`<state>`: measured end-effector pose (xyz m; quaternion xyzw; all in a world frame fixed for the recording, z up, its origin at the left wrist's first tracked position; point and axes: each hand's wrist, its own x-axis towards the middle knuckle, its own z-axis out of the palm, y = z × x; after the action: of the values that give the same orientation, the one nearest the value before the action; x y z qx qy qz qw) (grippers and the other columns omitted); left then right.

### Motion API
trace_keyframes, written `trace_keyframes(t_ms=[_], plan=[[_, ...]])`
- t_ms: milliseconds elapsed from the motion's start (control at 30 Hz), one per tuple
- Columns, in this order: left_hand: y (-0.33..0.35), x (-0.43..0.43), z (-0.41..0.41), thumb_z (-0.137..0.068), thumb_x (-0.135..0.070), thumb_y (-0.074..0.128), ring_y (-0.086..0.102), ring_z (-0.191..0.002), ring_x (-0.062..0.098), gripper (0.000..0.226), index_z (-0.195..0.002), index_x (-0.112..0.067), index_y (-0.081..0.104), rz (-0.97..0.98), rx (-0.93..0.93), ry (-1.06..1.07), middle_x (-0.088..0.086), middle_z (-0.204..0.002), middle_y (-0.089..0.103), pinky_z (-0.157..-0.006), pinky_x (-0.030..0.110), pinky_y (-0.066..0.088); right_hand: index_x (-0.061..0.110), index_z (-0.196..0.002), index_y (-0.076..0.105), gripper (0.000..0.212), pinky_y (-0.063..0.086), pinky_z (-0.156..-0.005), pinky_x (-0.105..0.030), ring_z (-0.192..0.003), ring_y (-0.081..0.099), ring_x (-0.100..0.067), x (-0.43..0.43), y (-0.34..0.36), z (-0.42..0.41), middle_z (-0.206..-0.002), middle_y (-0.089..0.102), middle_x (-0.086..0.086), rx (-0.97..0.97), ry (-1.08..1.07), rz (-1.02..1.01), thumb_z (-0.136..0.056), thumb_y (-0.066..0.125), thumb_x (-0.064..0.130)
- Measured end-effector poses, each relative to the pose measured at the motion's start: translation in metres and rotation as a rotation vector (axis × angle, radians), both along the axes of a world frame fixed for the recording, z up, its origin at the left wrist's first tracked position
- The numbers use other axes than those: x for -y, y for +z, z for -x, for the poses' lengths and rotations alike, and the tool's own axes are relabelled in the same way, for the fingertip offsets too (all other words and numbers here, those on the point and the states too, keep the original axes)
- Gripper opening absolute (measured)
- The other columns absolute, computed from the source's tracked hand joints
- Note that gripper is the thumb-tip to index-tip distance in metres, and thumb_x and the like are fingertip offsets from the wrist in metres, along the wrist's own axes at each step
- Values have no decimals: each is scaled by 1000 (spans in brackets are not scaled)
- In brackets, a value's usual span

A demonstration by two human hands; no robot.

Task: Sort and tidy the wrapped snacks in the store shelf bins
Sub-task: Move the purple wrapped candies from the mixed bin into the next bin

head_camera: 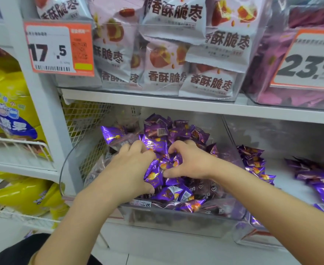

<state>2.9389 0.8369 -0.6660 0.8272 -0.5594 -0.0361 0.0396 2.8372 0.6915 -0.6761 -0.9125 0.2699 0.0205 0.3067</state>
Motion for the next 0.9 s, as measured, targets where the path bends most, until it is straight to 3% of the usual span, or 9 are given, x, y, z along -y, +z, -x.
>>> trace_keyframes(t_ms=[233,333,400,500,567,633,733,900], plan=[[6,0,-1,-74,-40,72,43,-110,18,52,-118,-22,50,128,-101,60,-2,-119,39,-93,33,41,23,-126,43,68,40,-69,-25,-78,48,-15,3,2,2,-118,33,-4,37,-77,0,-68,78,23],[9,1,0,-76,-40,71,47,-102,18,44,-109,-20,51,168,-111,79,-2,-108,44,-87,34,42,24,-107,56,43,34,-52,-19,-64,46,-11,4,1,4,-111,45,-5,96,-82,-12,-69,75,21],[12,2,1,-77,-39,70,50,-97,21,35,-99,-21,50,221,-93,94,-2,-98,48,-81,34,43,24,-94,59,27,33,-50,-18,-67,47,-12,5,1,7,-110,47,-4,138,-89,-28,-71,72,19],[13,3,3,-76,-36,71,54,-101,21,43,-112,-23,51,294,-132,111,-3,-107,58,-82,34,44,19,-86,63,16,41,-60,-25,-75,48,-14,5,2,10,-98,52,-1,216,-84,-51,-73,71,13],[11,4,4,-76,-36,72,54,-105,19,53,-122,-26,47,320,-184,122,-4,-115,59,-82,33,44,18,-79,63,13,39,-59,-18,-71,48,-10,7,2,13,-83,55,6,267,-113,-88,-72,71,10],[10,6,5,-76,-35,73,51,-107,15,61,-128,-27,42,362,-259,139,-4,-123,54,-80,28,39,15,-77,64,11,39,-59,-12,-66,49,-6,10,1,16,-76,57,9,328,-180,-191,-72,72,9],[9,9,5,-75,-33,75,48,-108,13,67,-130,-22,39,446,-385,188,-2,-128,48,-81,23,33,9,-75,60,9,49,-73,-31,-68,55,-17,14,3,19,-76,60,-9,420,-295,-438,-77,67,4],[9,11,6,-78,-30,72,53,-89,12,48,-115,-20,45,514,-523,224,-4,-108,54,-69,23,39,9,-91,52,16,52,-78,-33,-68,57,-16,16,11,22,-78,58,-7,485,-364,-850,-87,45,-5]])
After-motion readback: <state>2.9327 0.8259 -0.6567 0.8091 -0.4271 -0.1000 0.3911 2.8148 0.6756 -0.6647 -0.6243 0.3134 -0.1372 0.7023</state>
